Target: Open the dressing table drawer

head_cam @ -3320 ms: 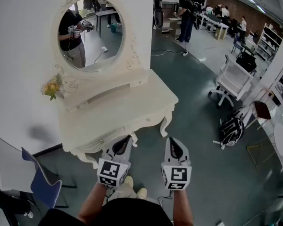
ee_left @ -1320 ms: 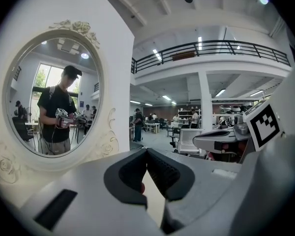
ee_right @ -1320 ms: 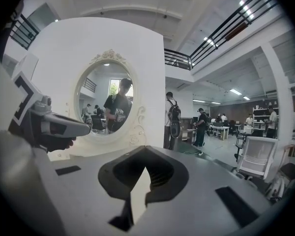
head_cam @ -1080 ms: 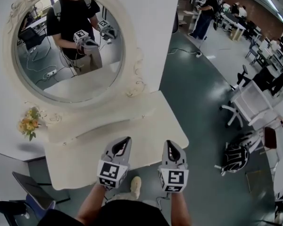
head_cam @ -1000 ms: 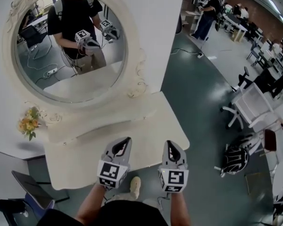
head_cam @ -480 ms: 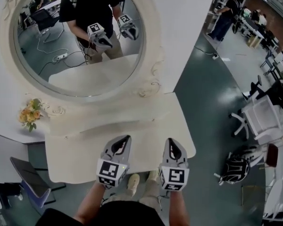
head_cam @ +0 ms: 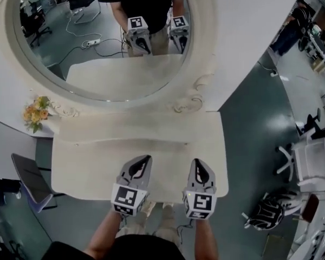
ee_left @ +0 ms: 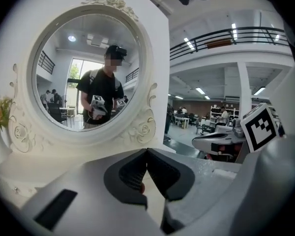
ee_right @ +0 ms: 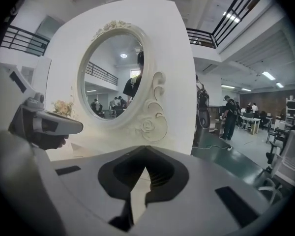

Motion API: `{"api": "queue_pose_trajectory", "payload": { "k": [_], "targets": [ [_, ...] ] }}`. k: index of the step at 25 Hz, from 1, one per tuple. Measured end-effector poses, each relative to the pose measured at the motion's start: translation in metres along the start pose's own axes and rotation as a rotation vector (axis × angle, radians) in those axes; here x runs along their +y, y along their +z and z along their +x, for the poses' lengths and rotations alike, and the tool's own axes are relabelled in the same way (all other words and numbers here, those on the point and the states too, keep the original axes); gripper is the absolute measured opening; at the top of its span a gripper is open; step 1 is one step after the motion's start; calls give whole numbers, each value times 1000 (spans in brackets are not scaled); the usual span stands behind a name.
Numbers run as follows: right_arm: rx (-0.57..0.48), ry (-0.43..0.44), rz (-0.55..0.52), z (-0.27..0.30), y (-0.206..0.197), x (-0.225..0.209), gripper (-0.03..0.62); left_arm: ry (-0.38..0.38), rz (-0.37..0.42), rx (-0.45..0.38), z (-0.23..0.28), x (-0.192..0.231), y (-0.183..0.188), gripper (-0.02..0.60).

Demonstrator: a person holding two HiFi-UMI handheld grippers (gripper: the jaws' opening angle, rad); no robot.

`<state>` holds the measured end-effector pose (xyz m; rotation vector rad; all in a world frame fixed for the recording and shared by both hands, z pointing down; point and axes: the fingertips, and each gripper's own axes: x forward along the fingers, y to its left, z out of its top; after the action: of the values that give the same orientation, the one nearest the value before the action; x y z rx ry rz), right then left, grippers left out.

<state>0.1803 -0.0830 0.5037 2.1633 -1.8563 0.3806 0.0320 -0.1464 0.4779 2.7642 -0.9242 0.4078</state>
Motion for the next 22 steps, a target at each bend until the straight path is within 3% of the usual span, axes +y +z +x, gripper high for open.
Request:
{"api": "queue_pose_trajectory", "payload": {
  "k": [6,11,17,22],
  "targets": [
    [-6,68,0,39,-29,-8,-2,61,-67,74,21,7,-34,2],
    [58,105,21,64,-63,-13,-2,101,-61,84,41,16,-56,3],
    [98,85,4,94,-88,-19,0,140,-110,123,49,19,-77,3],
    [149,89,1,112,-106,-18,69,172,-105,110,48,25,-81,3]
  ]
}}
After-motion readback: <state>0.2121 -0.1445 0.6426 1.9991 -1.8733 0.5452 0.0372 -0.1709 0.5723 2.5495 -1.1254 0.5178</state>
